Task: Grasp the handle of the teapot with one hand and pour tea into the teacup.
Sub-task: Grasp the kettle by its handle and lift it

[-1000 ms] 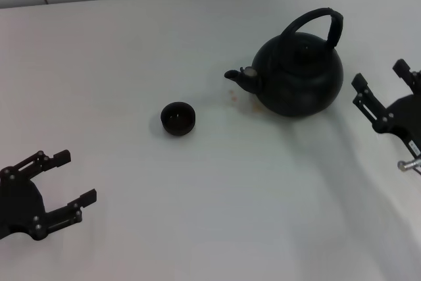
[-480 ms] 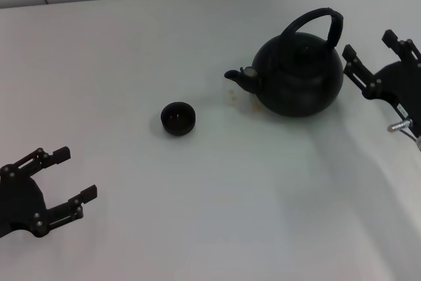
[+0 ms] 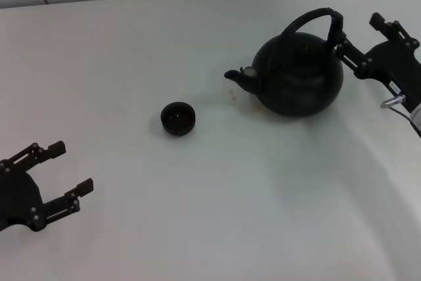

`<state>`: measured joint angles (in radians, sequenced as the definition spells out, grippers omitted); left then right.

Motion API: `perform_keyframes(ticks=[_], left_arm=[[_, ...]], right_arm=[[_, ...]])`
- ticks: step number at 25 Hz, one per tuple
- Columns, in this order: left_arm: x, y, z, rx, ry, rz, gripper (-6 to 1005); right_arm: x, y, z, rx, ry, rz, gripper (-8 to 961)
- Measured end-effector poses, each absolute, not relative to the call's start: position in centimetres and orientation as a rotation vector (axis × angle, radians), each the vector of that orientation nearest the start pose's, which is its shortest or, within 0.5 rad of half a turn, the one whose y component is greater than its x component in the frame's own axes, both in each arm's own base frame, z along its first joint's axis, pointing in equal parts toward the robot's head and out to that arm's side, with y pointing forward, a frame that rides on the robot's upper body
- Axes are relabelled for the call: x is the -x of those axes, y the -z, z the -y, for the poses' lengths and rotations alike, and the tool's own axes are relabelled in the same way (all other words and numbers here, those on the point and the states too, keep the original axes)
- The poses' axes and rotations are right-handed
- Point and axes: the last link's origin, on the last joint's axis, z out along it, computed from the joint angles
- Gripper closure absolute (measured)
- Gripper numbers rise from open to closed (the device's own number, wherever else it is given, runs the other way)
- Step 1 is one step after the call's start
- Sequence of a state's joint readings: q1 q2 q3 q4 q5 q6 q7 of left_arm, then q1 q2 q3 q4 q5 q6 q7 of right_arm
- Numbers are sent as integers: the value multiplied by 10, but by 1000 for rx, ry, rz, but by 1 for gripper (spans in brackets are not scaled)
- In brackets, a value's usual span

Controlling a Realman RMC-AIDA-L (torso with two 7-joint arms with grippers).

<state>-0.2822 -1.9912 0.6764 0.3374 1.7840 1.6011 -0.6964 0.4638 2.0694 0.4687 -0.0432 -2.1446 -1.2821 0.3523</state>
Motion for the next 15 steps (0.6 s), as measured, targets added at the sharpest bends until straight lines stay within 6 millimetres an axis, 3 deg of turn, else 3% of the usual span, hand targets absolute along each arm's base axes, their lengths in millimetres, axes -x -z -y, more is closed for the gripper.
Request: perform_keyframes(ticks=[15], left_arm=[[342,0,-243,2484,751,316,194]], right_arm=[[-335,9,-340,1839,-647,-506,271]])
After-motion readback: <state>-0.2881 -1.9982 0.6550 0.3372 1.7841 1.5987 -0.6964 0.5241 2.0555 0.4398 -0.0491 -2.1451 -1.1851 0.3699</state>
